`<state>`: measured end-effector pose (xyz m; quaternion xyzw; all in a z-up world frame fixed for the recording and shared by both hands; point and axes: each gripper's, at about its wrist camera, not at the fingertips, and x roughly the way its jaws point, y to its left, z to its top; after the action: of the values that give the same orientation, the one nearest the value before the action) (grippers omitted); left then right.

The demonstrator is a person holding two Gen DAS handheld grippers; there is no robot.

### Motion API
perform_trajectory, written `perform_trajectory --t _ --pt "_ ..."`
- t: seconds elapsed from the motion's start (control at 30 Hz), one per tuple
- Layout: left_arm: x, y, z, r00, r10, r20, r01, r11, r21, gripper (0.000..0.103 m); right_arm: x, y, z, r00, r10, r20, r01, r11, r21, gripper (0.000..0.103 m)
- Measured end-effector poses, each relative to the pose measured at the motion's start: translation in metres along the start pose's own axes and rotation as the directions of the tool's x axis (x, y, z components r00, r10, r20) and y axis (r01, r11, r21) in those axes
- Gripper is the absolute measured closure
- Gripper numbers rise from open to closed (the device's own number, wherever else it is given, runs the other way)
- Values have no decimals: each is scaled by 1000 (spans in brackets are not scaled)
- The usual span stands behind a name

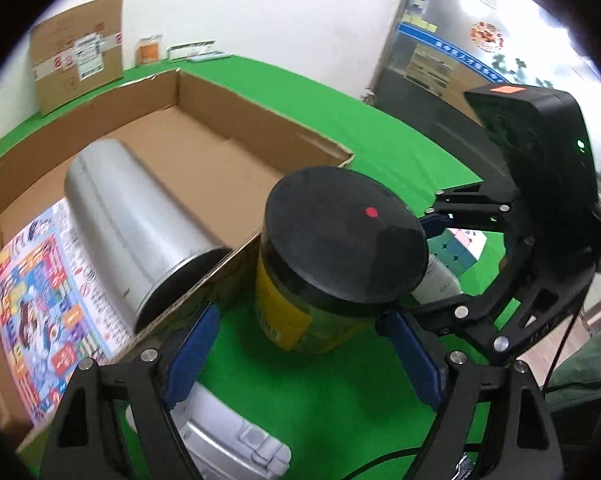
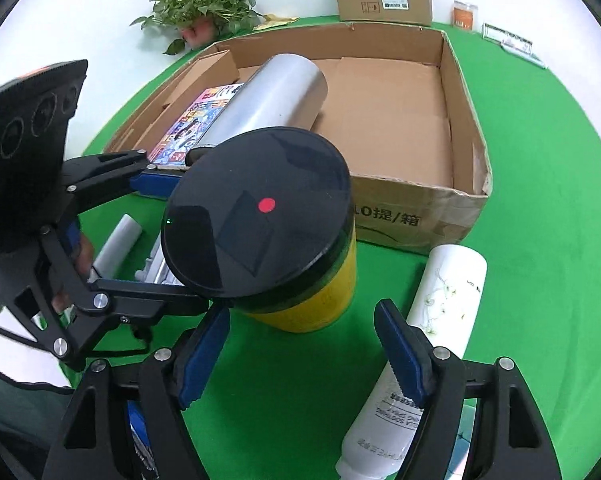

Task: Organize rigid objects
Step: 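Grasp the yellow jar with the right tool and lift it, then grasp the yellow jar with the left tool while the right tool holds it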

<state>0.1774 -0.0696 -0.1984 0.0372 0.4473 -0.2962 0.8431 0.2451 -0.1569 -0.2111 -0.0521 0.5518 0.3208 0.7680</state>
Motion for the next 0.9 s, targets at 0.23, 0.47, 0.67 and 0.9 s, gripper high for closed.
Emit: perform_trajectory --t 0.23,0.47,0.67,0.9 --pt "-11 -7 10 997 -82 0 82 995 49 16 -29 -10 5 998 56 -11 -56 998 -11 26" --pt "-15 6 -5 973 -193 -125 167 967 -190 17 -44 -9 22 998 26 50 -27 999 32 11" --pt "-49 12 -40 983 -130 -132 70 921 -383 16 -8 17 22 999 -8 52 7 1000 16 7" --pt "-74 -2 -62 986 -86 -145 13 896 -443 17 15 40 16 980 -142 136 141 990 22 7"
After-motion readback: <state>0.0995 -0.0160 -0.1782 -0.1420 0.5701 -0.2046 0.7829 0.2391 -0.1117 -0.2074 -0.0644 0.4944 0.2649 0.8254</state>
